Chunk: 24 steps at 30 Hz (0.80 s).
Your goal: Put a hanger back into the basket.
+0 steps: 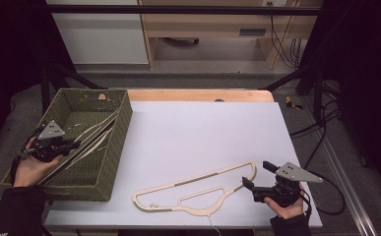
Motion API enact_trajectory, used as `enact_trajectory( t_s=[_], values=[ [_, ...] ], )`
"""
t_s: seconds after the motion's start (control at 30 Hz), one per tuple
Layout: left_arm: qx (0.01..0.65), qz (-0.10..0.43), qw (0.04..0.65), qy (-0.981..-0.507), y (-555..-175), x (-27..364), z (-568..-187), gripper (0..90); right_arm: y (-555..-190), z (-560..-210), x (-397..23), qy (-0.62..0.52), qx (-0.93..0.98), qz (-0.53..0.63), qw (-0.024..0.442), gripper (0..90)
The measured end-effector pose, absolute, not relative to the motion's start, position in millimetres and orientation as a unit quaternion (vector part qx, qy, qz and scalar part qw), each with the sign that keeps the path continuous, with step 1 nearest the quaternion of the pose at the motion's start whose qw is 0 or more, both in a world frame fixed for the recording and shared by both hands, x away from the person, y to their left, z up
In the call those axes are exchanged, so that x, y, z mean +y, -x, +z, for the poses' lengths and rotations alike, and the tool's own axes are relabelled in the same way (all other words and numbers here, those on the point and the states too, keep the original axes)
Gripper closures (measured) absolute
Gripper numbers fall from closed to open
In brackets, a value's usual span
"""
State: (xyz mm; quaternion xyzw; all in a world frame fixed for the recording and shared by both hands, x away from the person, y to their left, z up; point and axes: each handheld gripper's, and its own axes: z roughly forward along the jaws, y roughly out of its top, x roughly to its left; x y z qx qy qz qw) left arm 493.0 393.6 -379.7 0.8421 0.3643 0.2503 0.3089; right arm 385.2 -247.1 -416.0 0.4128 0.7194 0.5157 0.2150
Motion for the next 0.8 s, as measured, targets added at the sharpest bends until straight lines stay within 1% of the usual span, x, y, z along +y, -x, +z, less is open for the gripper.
enact_trajectory(
  t_s=[0.07,0.2,0.3,0.37,0.47,0.63,0.8],
  values=[
    [0.368,0.236,0.319,-0.841,-491,392,-379,76.6,-385,-416,-247,-0.412,0.719,0.517,0.215,7.3],
    [0.362,0.221,0.317,-0.848,-486,390,-376,70.6,-385,-416,-247,-0.412,0.720,0.516,0.215,7.3],
    [0.362,0.224,0.331,-0.842,-481,391,-372,66.8,-385,-415,-246,-0.412,0.720,0.516,0.215,7.3],
    [0.365,0.229,0.334,-0.838,-478,391,-368,66.0,-385,-415,-246,-0.411,0.720,0.517,0.213,7.3],
    [0.376,0.231,0.338,-0.831,-474,393,-362,61.5,-384,-414,-245,-0.409,0.720,0.518,0.214,7.4],
    [0.390,0.254,0.391,-0.794,-466,387,-348,53.2,-383,-413,-243,-0.406,0.720,0.520,0.216,6.9],
    [0.385,0.279,0.454,-0.753,-451,369,-330,40.1,-382,-412,-240,-0.401,0.722,0.522,0.214,6.0]
  ],
)
